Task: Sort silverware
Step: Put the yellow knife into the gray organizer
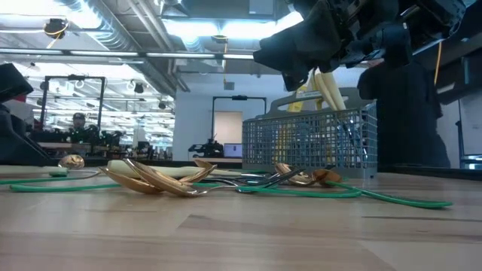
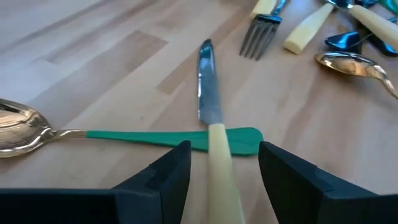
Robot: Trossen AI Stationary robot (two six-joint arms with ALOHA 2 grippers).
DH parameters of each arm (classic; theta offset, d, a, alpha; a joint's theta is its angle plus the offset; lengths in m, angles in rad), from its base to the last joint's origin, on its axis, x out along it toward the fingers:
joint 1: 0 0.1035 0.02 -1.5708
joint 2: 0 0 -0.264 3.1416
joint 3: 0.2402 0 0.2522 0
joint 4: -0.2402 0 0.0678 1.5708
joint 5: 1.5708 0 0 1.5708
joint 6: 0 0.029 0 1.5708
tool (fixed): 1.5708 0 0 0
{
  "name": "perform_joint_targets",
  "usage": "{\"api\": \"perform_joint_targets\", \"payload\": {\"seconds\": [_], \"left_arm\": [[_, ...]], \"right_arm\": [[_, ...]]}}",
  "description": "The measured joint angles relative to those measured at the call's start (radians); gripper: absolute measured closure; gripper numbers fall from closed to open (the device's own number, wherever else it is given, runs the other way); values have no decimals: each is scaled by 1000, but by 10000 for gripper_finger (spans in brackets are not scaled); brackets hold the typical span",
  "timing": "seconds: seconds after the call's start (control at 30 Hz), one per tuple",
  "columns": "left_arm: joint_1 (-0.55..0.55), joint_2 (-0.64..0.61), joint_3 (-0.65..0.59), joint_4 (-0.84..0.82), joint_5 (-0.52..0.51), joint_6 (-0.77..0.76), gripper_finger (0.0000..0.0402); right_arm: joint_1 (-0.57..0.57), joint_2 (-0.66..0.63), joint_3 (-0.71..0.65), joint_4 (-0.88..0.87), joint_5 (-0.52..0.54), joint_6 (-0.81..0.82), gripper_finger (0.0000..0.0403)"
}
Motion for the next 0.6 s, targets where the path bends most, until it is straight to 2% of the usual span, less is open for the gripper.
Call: {"api": "perform_joint_targets", "payload": {"seconds": [0.17,0.37,0.6], "left_arm": [[2,101,-19,79,25,-35,229],[1,208,-28,168,-10,-56,229],[1,241,-24,171,-17,-109,241]], "right_arm": [[0,0,0,0,0,-1,306],[0,0,0,4,1,-2,306],[0,0,0,8,1,-2,306]]}}
